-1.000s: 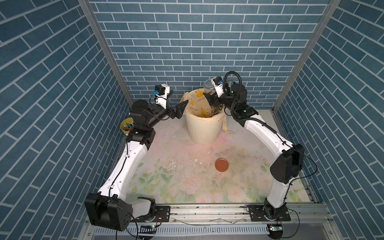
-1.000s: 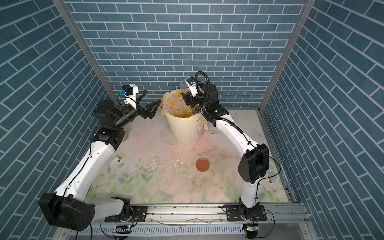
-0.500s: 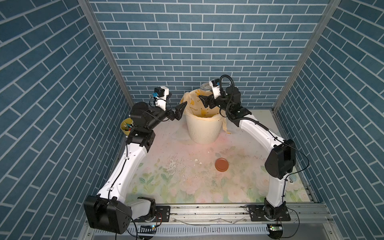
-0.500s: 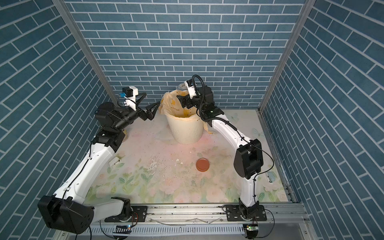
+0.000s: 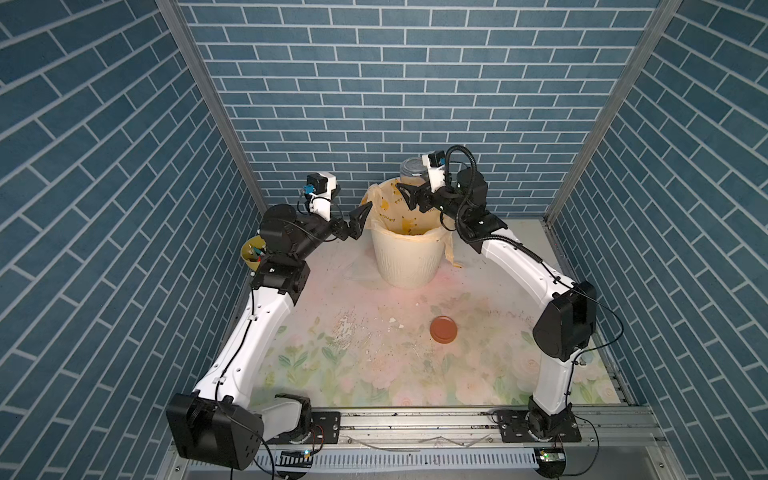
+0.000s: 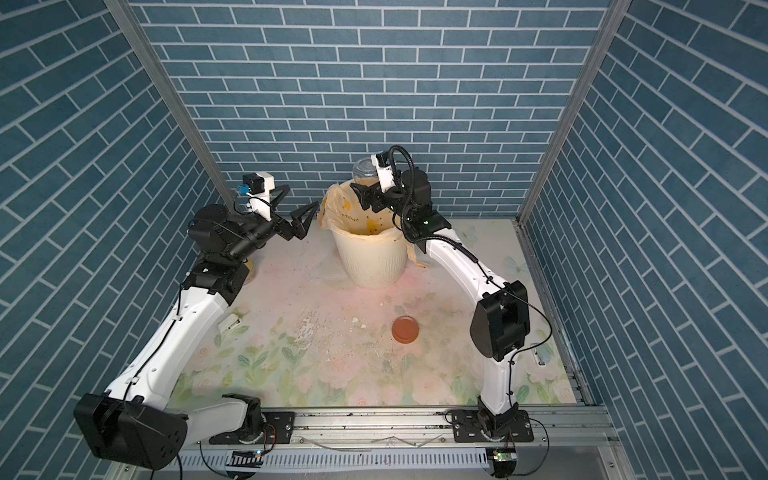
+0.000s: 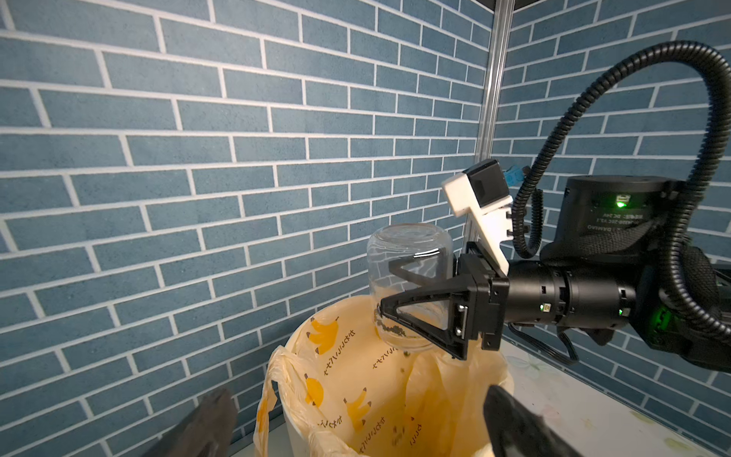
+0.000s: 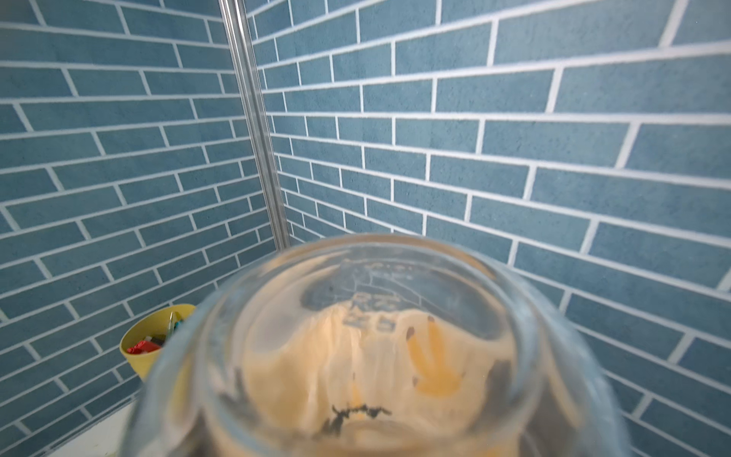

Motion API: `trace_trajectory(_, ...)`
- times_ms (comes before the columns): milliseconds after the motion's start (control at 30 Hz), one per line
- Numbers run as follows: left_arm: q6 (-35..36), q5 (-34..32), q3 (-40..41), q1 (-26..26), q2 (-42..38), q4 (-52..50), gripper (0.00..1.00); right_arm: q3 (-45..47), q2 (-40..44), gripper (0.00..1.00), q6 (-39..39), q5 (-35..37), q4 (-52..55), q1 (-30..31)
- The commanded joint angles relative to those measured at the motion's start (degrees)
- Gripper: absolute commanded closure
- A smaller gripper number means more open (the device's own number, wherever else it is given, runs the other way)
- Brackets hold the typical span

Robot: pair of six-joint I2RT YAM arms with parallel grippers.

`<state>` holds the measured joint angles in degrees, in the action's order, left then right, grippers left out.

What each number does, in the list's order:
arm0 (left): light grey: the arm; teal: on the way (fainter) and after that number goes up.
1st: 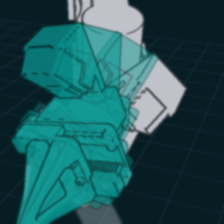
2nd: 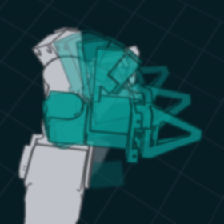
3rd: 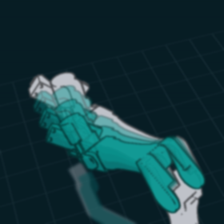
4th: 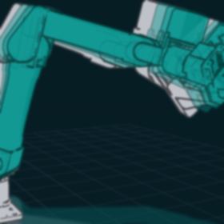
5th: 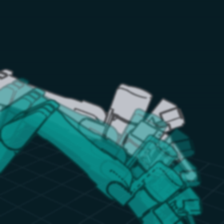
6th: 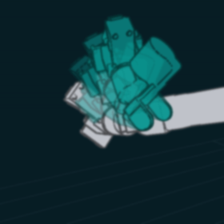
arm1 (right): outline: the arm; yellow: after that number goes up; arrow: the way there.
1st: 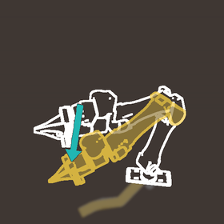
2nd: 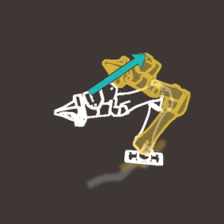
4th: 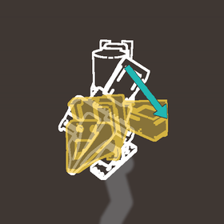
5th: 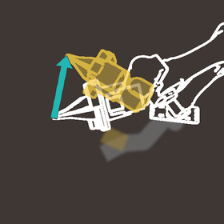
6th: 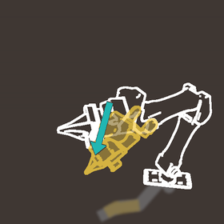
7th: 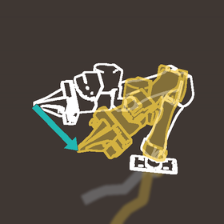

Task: Empty moldy tea leaves from jars
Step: Pour the moldy tea leaves from the jar into the trash bin.

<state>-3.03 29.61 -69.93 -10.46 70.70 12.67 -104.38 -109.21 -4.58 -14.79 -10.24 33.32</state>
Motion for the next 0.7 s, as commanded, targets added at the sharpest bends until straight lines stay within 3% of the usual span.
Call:
trace_trajectory(0, 0.6, -0.3, -0.9, 0.3, -0.5, -0.4, 0.01, 3.0, 1.8, 1.00, -2.3, 0.4, -5.8, -0.2)
trace_trajectory(233, 0.9, 0.1, -2.0, 0.3, -0.5, -0.7, 0.01, -8.8, -0.4, 1.00, 0.7, -0.9, 0.2, -0.5)
trace_trajectory(500, 1.8, 0.1, -0.2, 0.3, -1.6, -1.1, 0.01, 5.5, 1.0, 1.00, -7.2, -1.9, -13.5, -0.6)
trace_trajectory(667, 3.1, 0.5, -2.3, 0.3, -1.1, -3.1, 0.01, -0.2, 0.5, 1.00, -7.2, -4.6, -11.7, -1.1)
